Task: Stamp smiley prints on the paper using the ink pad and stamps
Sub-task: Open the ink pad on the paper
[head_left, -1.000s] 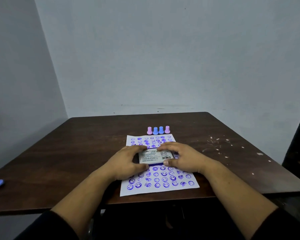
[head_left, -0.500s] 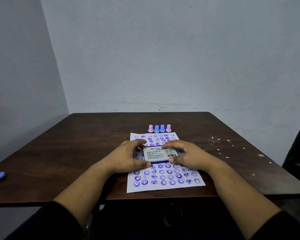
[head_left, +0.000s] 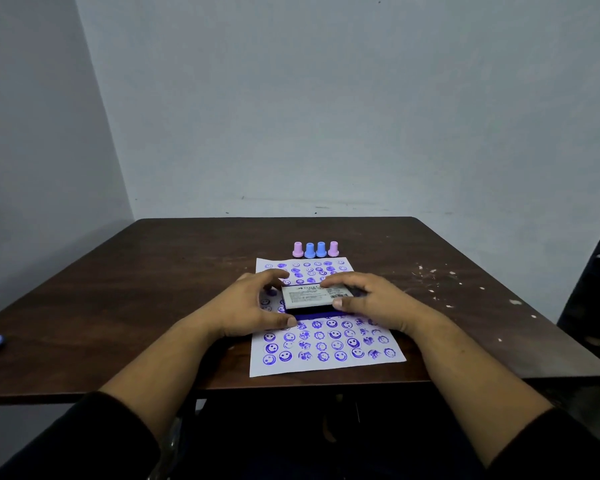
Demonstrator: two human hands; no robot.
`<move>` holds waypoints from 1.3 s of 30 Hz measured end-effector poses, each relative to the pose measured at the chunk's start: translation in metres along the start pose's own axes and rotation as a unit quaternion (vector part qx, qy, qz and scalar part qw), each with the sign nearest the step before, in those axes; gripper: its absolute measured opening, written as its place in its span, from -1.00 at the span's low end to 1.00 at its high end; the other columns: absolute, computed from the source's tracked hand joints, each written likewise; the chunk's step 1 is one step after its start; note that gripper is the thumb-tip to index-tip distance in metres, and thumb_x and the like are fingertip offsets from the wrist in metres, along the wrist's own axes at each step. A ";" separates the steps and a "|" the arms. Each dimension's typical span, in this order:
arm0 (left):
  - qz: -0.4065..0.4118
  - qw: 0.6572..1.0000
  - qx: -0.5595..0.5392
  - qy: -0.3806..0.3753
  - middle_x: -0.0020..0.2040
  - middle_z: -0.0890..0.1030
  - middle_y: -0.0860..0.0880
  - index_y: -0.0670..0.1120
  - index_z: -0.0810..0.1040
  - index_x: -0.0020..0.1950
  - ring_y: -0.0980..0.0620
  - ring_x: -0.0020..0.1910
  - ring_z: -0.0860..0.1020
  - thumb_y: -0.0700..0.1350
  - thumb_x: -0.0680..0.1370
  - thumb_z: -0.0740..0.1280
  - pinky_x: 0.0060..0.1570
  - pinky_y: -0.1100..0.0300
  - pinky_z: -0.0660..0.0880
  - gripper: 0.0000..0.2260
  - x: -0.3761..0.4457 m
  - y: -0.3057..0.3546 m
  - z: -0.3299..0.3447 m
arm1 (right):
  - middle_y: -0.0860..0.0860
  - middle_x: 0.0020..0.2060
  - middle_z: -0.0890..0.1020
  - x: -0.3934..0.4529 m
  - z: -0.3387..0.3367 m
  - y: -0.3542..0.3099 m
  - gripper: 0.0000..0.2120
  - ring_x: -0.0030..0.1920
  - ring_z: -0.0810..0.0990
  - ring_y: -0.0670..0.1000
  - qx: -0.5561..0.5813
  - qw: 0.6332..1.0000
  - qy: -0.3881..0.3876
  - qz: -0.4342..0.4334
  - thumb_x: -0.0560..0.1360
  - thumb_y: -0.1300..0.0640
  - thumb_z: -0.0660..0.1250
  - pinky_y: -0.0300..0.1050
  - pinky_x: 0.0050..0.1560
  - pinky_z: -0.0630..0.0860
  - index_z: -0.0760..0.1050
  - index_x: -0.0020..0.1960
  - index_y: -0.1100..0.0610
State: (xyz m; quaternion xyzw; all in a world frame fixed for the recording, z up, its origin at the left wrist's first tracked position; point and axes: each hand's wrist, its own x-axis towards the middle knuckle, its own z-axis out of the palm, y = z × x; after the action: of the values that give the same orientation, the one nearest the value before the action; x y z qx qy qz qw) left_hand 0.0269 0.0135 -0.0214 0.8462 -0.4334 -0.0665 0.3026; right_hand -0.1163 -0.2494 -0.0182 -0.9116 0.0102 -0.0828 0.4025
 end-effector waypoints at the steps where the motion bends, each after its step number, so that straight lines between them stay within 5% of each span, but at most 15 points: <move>1: -0.002 1.000 -0.001 -0.002 0.26 0.52 0.20 0.29 0.32 0.51 0.37 0.25 0.40 0.35 0.30 0.56 0.14 0.37 0.37 -0.17 0.000 0.000 0.000 | -0.14 0.27 0.65 0.000 0.000 0.001 -0.73 0.25 0.61 -0.09 0.010 1.000 0.005 -0.001 0.61 -0.01 0.46 -0.13 0.24 0.52 0.65 0.28 -0.25; 7: -0.002 1.000 -0.016 0.003 0.13 0.45 0.39 0.31 0.30 0.50 0.44 0.18 0.39 0.33 0.32 0.57 0.05 0.45 0.34 -0.19 0.000 0.000 -0.001 | -0.14 0.25 0.69 0.005 0.004 0.002 -0.67 0.25 0.63 -0.12 0.041 0.994 0.103 0.003 0.63 -0.25 0.34 -0.11 0.24 0.54 0.65 0.30 -0.15; 11: 0.006 1.000 -0.024 -0.003 0.17 0.46 0.33 0.35 0.31 0.47 0.48 0.17 0.41 0.28 0.34 0.58 0.05 0.43 0.37 -0.23 -0.001 0.003 -0.002 | -0.27 -0.18 0.71 0.012 0.008 -0.004 -0.76 -0.15 0.66 -0.30 0.020 0.982 0.187 0.016 0.68 -0.27 0.23 -0.41 -0.25 0.47 0.53 0.07 -0.14; 13: 0.009 1.000 -0.027 0.000 0.16 0.47 0.36 0.34 0.30 0.48 0.49 0.17 0.40 0.26 0.35 0.59 0.02 0.49 0.35 -0.23 -0.002 0.004 -0.001 | -0.17 -0.23 0.70 0.016 0.008 -0.005 -0.80 -0.21 0.65 -0.23 0.011 0.976 0.215 0.031 0.71 -0.20 0.23 -0.35 -0.33 0.44 0.44 0.00 -0.12; 17: 0.001 0.999 -0.041 0.008 0.18 0.51 0.35 0.24 0.26 0.55 0.23 0.28 0.45 0.26 0.32 0.61 0.23 0.19 0.44 -0.12 -0.001 0.004 -0.001 | -0.03 -0.11 0.70 0.019 0.009 -0.005 -0.84 -0.08 0.71 -0.04 -0.006 0.974 0.223 0.044 0.73 -0.06 0.25 -0.20 -0.25 0.49 0.42 -0.01 -0.08; 20: -0.006 0.999 -0.048 0.005 0.23 0.55 0.25 0.20 0.29 0.51 0.19 0.31 0.47 0.26 0.30 0.63 0.30 0.10 0.46 -0.13 -0.001 0.003 0.000 | -0.06 -0.05 0.71 0.019 0.009 -0.005 -0.89 -0.04 0.69 -0.07 -0.012 0.975 0.217 0.047 0.74 0.01 0.26 -0.24 -0.23 0.48 0.49 0.05 -0.05; 24: -0.009 0.999 -0.041 0.009 0.33 0.52 0.14 0.15 0.34 0.47 0.20 0.29 0.49 0.27 0.30 0.63 0.29 0.12 0.48 -0.17 0.002 0.003 0.000 | -0.09 -0.05 0.74 0.019 0.009 -0.003 -0.90 -0.03 0.71 -0.10 0.004 0.974 0.221 0.050 0.71 0.08 0.31 -0.16 -0.10 0.60 0.60 0.10 0.01; 30: -0.026 1.000 0.007 0.016 0.38 0.41 0.10 0.13 0.34 0.56 0.12 0.43 0.28 0.35 0.30 0.56 0.33 0.13 0.33 -0.10 0.002 0.001 0.000 | -0.27 -0.05 0.67 0.019 0.008 0.001 -0.81 -0.01 0.60 -0.32 -0.001 0.980 0.191 0.058 0.67 0.06 0.34 -0.51 -0.24 0.41 0.69 0.21 -0.04; 39: -0.014 0.998 0.058 -0.003 0.61 0.33 0.07 0.08 0.40 0.57 0.06 0.59 0.15 0.41 0.36 0.47 0.44 0.15 0.15 -0.15 0.004 0.001 0.001 | 0.04 0.24 0.71 0.022 0.008 0.002 -0.74 0.12 0.55 -0.09 -0.062 0.983 0.168 0.042 0.69 0.11 0.32 -0.27 0.03 0.41 0.73 0.23 0.17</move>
State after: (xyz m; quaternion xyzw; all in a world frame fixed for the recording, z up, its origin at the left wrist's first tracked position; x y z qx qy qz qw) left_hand 0.0280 0.0096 -0.0209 0.8682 -0.4256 -0.0485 0.2506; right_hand -0.0935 -0.2467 -0.0213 -0.9066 0.1208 -0.2169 0.3412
